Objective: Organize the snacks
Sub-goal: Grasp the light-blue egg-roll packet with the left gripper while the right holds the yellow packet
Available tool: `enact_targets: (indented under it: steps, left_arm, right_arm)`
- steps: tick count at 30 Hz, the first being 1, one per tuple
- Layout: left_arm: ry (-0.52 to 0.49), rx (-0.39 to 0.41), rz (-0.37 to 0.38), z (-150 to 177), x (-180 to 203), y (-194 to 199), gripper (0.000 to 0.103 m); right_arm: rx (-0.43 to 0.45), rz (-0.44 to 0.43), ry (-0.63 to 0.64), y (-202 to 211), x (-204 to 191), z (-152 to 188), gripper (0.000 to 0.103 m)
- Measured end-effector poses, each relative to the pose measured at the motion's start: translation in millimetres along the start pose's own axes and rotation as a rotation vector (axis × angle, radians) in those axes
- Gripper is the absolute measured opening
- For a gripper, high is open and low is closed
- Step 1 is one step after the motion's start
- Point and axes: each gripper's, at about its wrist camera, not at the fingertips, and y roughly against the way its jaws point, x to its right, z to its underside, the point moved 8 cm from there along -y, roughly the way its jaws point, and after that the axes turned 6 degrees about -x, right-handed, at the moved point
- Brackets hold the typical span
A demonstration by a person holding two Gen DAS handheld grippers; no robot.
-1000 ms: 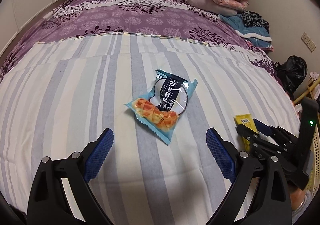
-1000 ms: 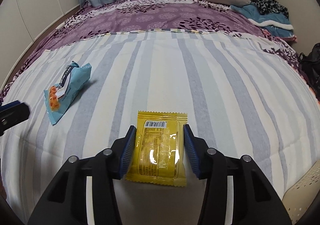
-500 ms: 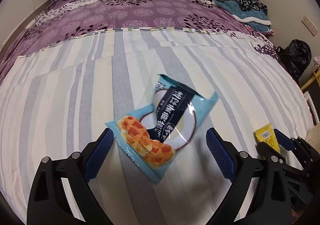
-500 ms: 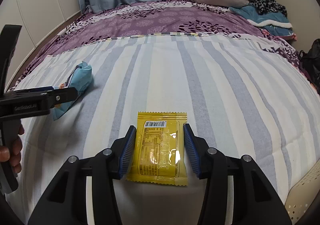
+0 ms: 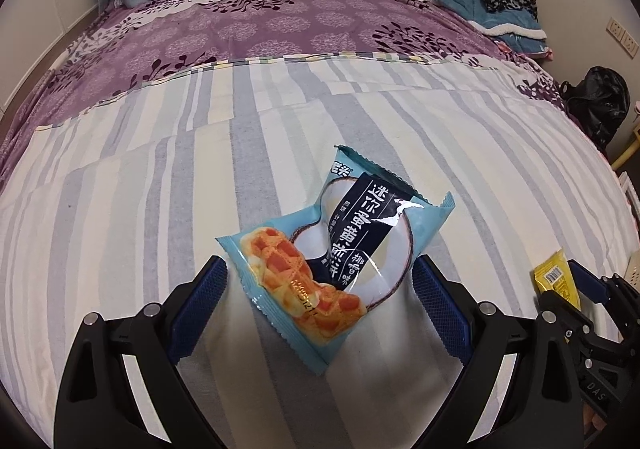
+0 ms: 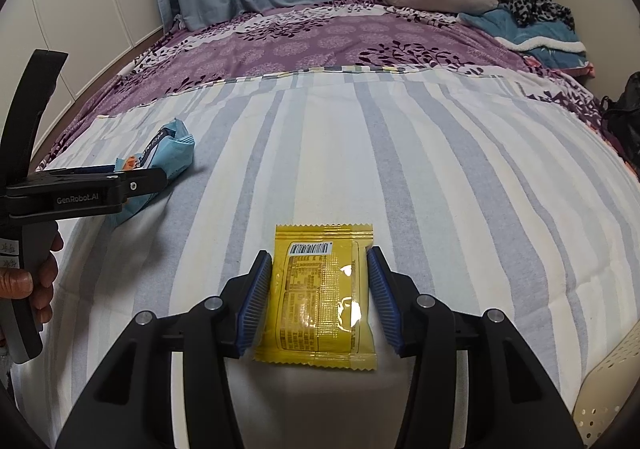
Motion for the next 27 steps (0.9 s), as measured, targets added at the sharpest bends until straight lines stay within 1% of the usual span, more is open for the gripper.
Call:
enact_targets:
  steps: [2, 5, 9, 15, 20, 24, 27]
  left_arm:
    - [-0.016, 0.005, 0.001, 1.0, 0.2, 5.0, 0.095]
    - [-0.035, 0.017, -0.005, 1.8, -0.9, 13.6, 0.095]
    - [-0.041, 0.031, 0.008, -3.7, -2.4, 18.1, 0.095]
    - [-0.099, 0.034, 0.035, -18.1, 6.9, 3.2, 0.095]
    - [-0.125, 0.005, 0.091, -24.9, 14.2, -14.7, 0.095]
    - [-0.127, -0.024, 0.082, -24.4, 13.6, -29.1, 0.095]
    - [-0.131, -0.007, 0.068, -24.7, 14.1, -29.6, 0.094]
  right_arm:
    - [0.001, -0.002, 0.000, 0.2, -0.9, 0.1, 0.050]
    - [0.001, -0.008, 0.007, -0.3, -1.9, 0.2, 0.054]
    - [0.001, -0.008, 0.010, -0.8, -2.3, 0.1, 0.055]
    - [0.003, -0.024, 0.000, -0.2, 0.3, 0.2, 0.055]
    - [0.003, -0.018, 0.004, -0.5, 0.9, 0.0, 0.055]
    - [0.003, -0.017, 0.004, -1.2, -0.9, 0.6, 0.055]
    - [0.002, -0.014, 0.006, -1.2, -0.5, 0.5, 0.055]
